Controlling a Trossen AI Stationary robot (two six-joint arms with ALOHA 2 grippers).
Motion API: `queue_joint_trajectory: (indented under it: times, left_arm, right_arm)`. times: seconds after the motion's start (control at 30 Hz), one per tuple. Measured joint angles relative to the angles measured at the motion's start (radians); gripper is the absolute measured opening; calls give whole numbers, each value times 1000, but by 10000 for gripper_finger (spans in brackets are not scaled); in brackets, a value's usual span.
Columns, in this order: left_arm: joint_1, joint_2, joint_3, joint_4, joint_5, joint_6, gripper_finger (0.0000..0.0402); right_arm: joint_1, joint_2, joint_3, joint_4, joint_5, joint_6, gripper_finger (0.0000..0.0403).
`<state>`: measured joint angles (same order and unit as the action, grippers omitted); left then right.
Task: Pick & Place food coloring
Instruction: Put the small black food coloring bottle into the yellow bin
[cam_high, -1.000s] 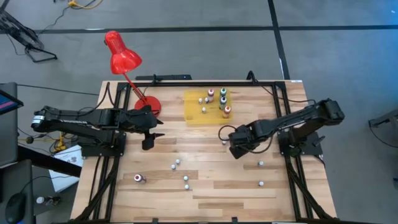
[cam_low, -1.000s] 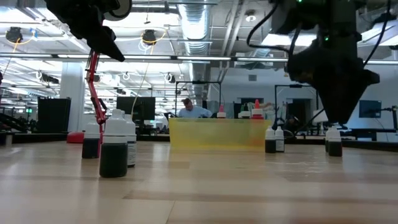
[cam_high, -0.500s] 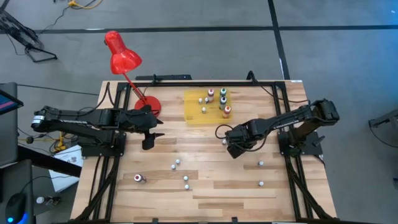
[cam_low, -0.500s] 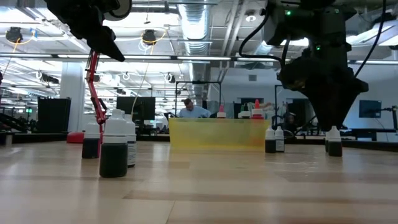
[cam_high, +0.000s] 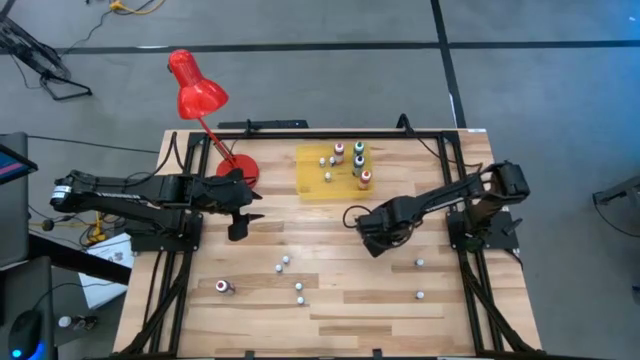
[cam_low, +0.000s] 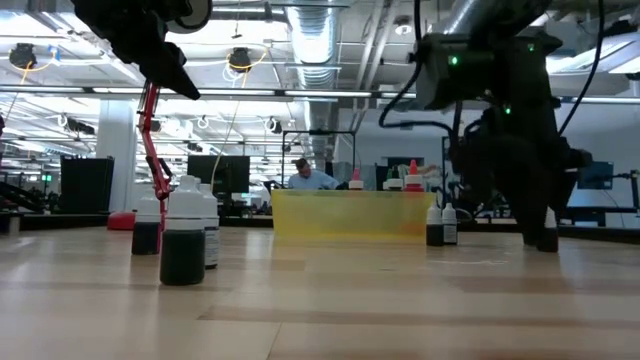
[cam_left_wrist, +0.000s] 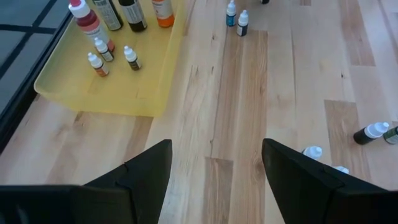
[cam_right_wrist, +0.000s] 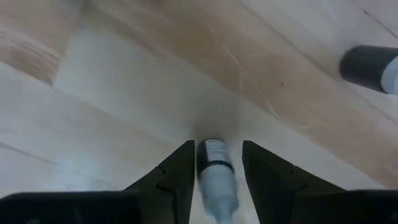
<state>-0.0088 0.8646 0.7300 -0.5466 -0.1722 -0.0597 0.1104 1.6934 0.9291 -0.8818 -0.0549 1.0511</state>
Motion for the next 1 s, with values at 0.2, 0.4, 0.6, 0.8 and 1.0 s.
queue_joint_trajectory:
  times: [0.2, 0.4, 0.6, 0.8, 1.0]
  left_arm:
    - [0, 0, 0, 5, -5, 11, 242]
    - [0, 0, 0, 7, -26, 23, 242]
    - [0, 0, 0, 7, -26, 26, 242]
    - [0, 0, 0, 8, -26, 30, 242]
    - [0, 0, 0, 7, -26, 30, 242]
  right_arm:
    - [0, 15, 1, 2, -49, -21, 124]
    - [0, -14, 0, -14, -52, -23, 111]
    - [0, -44, 6, -18, -54, -23, 87]
    - [0, -46, 26, -31, -78, -23, 69]
    - [0, -46, 69, -33, -99, -25, 66]
